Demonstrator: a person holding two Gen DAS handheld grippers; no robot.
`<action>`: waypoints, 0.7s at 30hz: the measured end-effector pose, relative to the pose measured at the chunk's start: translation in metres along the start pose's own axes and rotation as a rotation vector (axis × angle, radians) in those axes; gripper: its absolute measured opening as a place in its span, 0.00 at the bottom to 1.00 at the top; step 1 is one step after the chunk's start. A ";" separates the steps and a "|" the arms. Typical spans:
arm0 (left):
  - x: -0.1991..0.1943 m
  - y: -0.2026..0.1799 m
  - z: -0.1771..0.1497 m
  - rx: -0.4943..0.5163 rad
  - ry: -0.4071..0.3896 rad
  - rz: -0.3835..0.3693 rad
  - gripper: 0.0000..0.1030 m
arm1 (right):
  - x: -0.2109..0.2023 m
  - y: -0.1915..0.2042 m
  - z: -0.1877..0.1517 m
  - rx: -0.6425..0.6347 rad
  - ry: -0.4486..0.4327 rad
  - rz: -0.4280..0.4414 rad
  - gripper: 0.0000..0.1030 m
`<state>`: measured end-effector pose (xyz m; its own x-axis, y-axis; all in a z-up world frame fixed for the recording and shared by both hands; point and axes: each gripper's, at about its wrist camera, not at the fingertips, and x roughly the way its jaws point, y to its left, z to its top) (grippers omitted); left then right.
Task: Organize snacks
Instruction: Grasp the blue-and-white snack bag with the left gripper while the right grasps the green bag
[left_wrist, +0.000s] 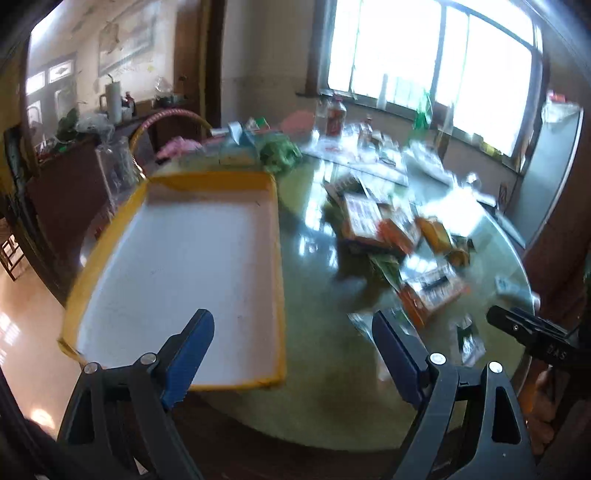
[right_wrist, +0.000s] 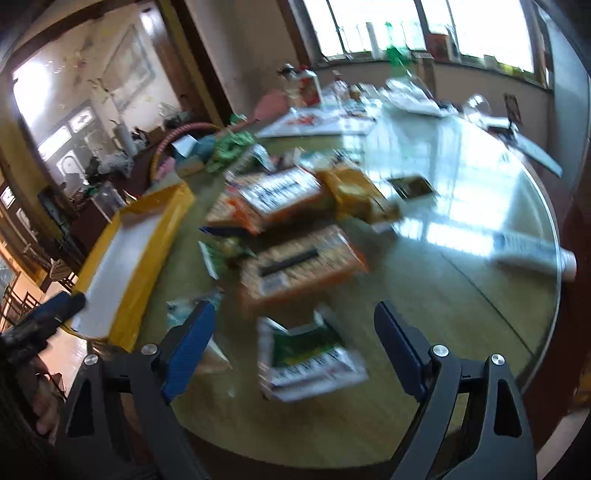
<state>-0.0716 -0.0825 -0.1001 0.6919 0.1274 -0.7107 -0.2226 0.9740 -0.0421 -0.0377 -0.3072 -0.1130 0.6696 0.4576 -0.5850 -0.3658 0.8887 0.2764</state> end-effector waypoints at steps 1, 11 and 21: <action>0.006 -0.008 -0.002 0.053 0.039 -0.020 0.85 | 0.003 -0.007 -0.005 0.016 0.021 0.013 0.86; 0.041 -0.055 -0.009 0.168 0.175 -0.092 0.85 | 0.025 -0.026 -0.024 0.033 0.121 0.017 0.86; 0.060 -0.059 -0.006 0.132 0.269 -0.166 0.79 | 0.050 0.007 -0.018 -0.115 0.152 0.008 0.86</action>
<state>-0.0212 -0.1334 -0.1448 0.5015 -0.0720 -0.8622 -0.0189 0.9954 -0.0941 -0.0191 -0.2786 -0.1539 0.5638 0.4473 -0.6943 -0.4482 0.8718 0.1977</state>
